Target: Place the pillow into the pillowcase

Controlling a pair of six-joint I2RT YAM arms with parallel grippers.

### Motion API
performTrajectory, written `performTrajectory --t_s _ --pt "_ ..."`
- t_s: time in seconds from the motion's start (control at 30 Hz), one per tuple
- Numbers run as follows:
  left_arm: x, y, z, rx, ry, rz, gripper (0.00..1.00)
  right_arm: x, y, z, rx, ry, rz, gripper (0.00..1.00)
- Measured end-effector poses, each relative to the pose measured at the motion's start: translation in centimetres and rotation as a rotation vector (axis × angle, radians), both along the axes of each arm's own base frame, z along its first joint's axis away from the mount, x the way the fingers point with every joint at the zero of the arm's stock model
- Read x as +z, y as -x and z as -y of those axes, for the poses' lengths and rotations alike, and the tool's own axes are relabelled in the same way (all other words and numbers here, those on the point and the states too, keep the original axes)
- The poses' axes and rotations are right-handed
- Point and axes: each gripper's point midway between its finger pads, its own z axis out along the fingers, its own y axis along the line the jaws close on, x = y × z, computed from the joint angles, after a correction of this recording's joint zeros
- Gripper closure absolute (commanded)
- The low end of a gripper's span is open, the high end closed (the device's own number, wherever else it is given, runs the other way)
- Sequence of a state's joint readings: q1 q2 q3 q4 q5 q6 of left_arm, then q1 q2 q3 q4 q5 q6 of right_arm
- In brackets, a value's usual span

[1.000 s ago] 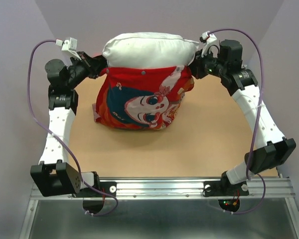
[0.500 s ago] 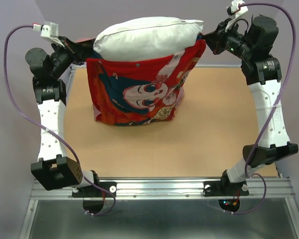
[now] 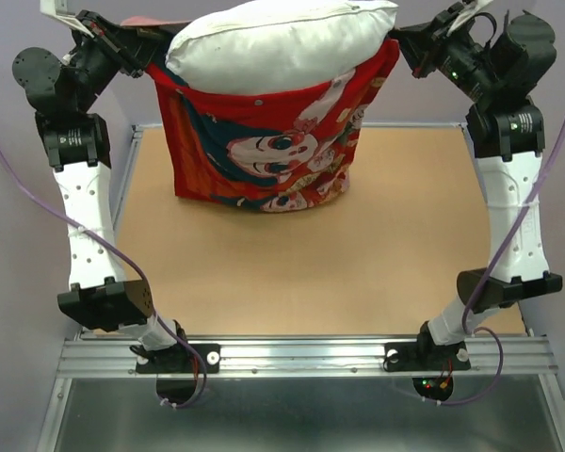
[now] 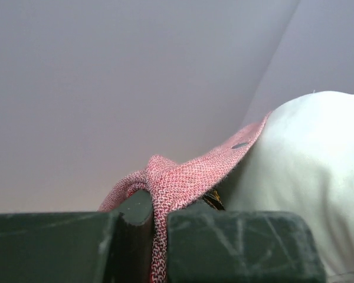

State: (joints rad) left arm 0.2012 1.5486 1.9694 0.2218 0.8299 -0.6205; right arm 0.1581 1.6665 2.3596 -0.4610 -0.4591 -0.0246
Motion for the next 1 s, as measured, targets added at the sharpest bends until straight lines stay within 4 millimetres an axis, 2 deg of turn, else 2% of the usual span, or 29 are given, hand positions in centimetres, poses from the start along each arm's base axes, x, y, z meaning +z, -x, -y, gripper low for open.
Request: performTrajectory --t_s 0.07,0.13,0.17,0.2,0.23,0.27,0.3,0.33,0.37,0.4,0.43,0.47,0.5,0.53,0.57,0.63,0.7,0.77,0.8,0.83,0.87,0.9,0.93,1.0 --pt "0.6 1.6 1.4 -0.016 -0.014 0.035 1.0 -0.2 1.3 0.3 0.003 -0.029 0.004 1.0" --pt "-0.9 2.5 3.2 -0.019 -0.053 0.02 1.0 -1.1 2.3 0.1 0.027 -0.049 -0.01 1.0" --pt "-2.0 2.6 4.5 -0.029 -0.076 0.005 1.0 -2.5 2.5 0.0 0.038 -0.06 -0.053 1.0" --pt "-3.7 2.5 6.0 -0.045 -0.107 -0.038 1.0 -3.7 2.3 -0.1 0.044 -0.066 -0.099 0.99" --pt "-5.1 2.5 7.4 -0.074 -0.135 -0.07 1.0 -3.9 2.1 -0.1 0.044 -0.07 -0.11 0.99" --pt "-6.5 2.1 8.6 -0.107 -0.161 -0.117 1.0 -4.8 0.3 -0.3 0.038 -0.071 -0.146 1.0" --pt "-6.5 1.1 8.8 -0.124 -0.176 -0.165 1.0 -4.8 -0.7 -0.3 0.027 -0.075 -0.156 0.99" --pt "-5.2 -0.5 7.6 -0.107 -0.15 -0.168 1.0 -4.0 -1.8 0.2 0.0 -0.08 -0.153 1.0" --pt "-2.8 -2.3 5.3 -0.059 -0.124 -0.117 1.0 -2.3 -3.8 0.9 -0.039 -0.087 -0.104 0.99" --pt "-1.1 -3.3 3.4 -0.011 -0.102 -0.073 1.0 -0.9 -4.7 1.5 -0.07 -0.095 -0.057 0.99" --pt "0.9 -4.0 -0.6 0.089 -0.086 -0.016 1.0 0.4 -5.1 2.3 -0.103 -0.11 -0.012 1.0" --pt "1.3 -4.1 -2.0 0.127 -0.084 0.003 1.0 0.9 -5.0 2.2 -0.09 -0.112 0.009 0.99" --pt "1.9 -3.5 -3.2 0.176 -0.081 0.035 1.0 2.4 -3.8 1.4 -0.068 -0.116 0.066 0.99" --pt "1.8 -2.6 -3.5 0.214 -0.089 0.055 1.0 2.7 -2.6 0.7 -0.054 -0.114 0.093 0.99" --pt "1.1 -1.2 -3.1 0.25 -0.116 0.068 1.0 2.1 -1.8 0.6 -0.051 -0.108 0.089 1.0" --pt "0.0 1.2 -1.1 0.267 -0.2 0.074 1.0 0.6 1.4 1.2 -0.048 -0.086 0.057 1.0" --pt "-1.1 3.4 3.2 0.161 -0.337 0.088 1.0 -0.7 1.9 2.0 -0.066 -0.076 0.013 1.0" --pt "-1.2 4.7 5.4 0.046 -0.367 0.078 1.0 -0.9 1.1 2.6 -0.092 -0.077 -0.004 1.0" --pt "-0.1 5.2 5.3 0.002 -0.342 0.08 1.0 -0.9 0.2 3.0 -0.113 -0.078 -0.015 0.99" --pt "0.6 4.4 4.2 0.007 -0.313 0.08 1.0 0.8 -1.4 3.3 -0.14 -0.088 0.01 0.99" --pt "1.0 3.8 3.3 0.008 -0.273 0.073 1.0 1.7 -2.0 3.5 -0.153 -0.095 0.031 1.0" --pt "1.4 3.1 1.5 0.03 -0.219 0.059 1.0 3.5 -2.8 3.5 -0.153 -0.109 0.085 1.0" --pt "1.2 2.5 0.6 0.038 -0.185 0.048 1.0 4.3 -2.7 2.9 -0.127 -0.118 0.115 0.99" --pt "0.6 2.4 0.5 0.022 -0.137 0.034 1.0 4.1 -1.8 2.0 -0.087 -0.114 0.119 0.99"
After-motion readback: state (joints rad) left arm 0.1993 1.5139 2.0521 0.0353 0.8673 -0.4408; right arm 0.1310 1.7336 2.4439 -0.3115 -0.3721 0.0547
